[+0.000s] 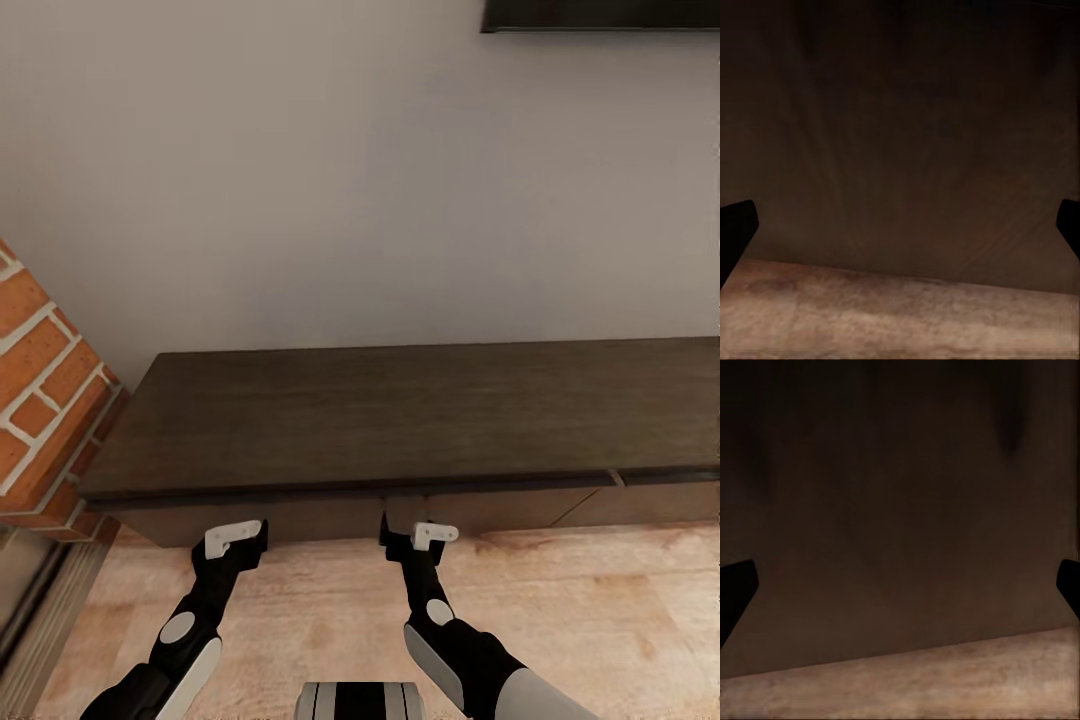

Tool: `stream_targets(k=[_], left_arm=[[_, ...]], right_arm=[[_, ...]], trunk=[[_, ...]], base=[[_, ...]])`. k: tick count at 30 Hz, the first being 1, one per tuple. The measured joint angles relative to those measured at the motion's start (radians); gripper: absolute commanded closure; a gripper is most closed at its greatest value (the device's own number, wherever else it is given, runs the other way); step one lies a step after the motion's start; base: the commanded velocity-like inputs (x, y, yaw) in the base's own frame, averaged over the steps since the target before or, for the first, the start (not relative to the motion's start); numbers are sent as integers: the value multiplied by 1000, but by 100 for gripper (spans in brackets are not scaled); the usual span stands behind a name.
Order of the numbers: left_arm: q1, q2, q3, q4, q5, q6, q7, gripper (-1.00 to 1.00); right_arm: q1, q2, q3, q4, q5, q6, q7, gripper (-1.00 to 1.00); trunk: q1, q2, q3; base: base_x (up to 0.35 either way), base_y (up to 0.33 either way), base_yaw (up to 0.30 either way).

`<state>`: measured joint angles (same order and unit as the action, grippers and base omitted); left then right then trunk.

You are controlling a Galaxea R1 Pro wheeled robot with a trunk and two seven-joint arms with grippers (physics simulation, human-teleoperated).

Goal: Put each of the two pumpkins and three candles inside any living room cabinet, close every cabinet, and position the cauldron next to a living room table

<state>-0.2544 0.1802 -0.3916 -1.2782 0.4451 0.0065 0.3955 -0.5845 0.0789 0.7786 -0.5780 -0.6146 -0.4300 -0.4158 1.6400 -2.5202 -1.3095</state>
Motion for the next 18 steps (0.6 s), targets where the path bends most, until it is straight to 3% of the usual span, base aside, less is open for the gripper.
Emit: stream_targets(k=[9, 13, 18], left_arm=[[-1, 0, -2, -6, 12, 23, -2, -100], [-1, 0, 2, -17, 13, 97, -2, -100], [-1, -1, 9, -77, 13, 200, -2, -100]], right_arm=[[0, -1, 0, 0, -4, 9, 1, -100], [0, -1, -2, -8, -5, 21, -3, -100], [0, -2, -9, -16, -8, 118, -6, -100]], trunk=[[0, 0, 0], [0, 0, 0], [0, 0, 0]], base=[[-122, 0, 0], [-292, 0, 0], [-331, 0, 0]])
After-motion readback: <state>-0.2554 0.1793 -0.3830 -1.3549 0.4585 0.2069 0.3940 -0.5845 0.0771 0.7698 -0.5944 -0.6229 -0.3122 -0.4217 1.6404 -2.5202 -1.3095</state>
